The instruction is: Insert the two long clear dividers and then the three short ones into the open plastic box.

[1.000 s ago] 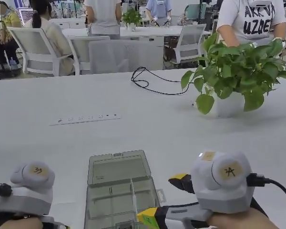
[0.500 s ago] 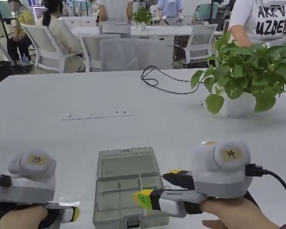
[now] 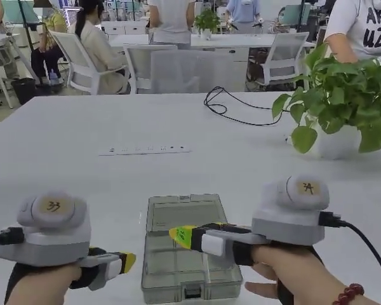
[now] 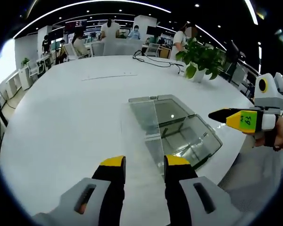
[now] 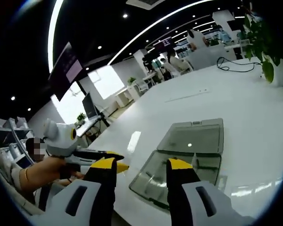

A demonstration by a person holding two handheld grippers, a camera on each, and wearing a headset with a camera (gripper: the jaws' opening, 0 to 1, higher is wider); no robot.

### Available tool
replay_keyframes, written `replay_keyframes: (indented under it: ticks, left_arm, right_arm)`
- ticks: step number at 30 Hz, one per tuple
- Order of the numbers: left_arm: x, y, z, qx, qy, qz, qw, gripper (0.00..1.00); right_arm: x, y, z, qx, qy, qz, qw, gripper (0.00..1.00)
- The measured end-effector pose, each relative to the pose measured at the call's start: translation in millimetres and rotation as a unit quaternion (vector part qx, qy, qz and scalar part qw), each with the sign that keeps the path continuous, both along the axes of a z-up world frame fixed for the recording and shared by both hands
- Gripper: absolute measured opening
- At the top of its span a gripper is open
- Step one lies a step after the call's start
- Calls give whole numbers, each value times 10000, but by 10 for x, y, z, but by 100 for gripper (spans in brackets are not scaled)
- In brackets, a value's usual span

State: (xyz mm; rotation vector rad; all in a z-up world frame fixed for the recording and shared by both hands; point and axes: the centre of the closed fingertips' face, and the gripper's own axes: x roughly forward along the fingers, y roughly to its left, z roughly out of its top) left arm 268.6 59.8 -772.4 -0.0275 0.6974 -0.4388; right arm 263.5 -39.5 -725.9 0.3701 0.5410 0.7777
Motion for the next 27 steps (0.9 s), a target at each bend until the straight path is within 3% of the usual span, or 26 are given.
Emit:
replay_keyframes:
  ticks: [5, 9, 23, 27]
  left_arm:
    - [-28, -123, 154, -230, -252, -181, 9993, 30]
    - [-72, -216, 215, -324, -321, -322, 9984, 30]
    - [-196, -494, 386, -822, -412, -641, 9937, 30]
    - [-214, -524, 396, -865, -396, -691, 9931, 30]
  right_arm:
    - [14, 97, 36, 181, -31, -4, 9998, 39]
    - [24, 169, 81, 311, -82, -5, 9995, 35]
    - [40, 310, 86, 625, 65, -20, 9980, 24]
    - [34, 314, 78, 692, 132, -8, 9975, 20]
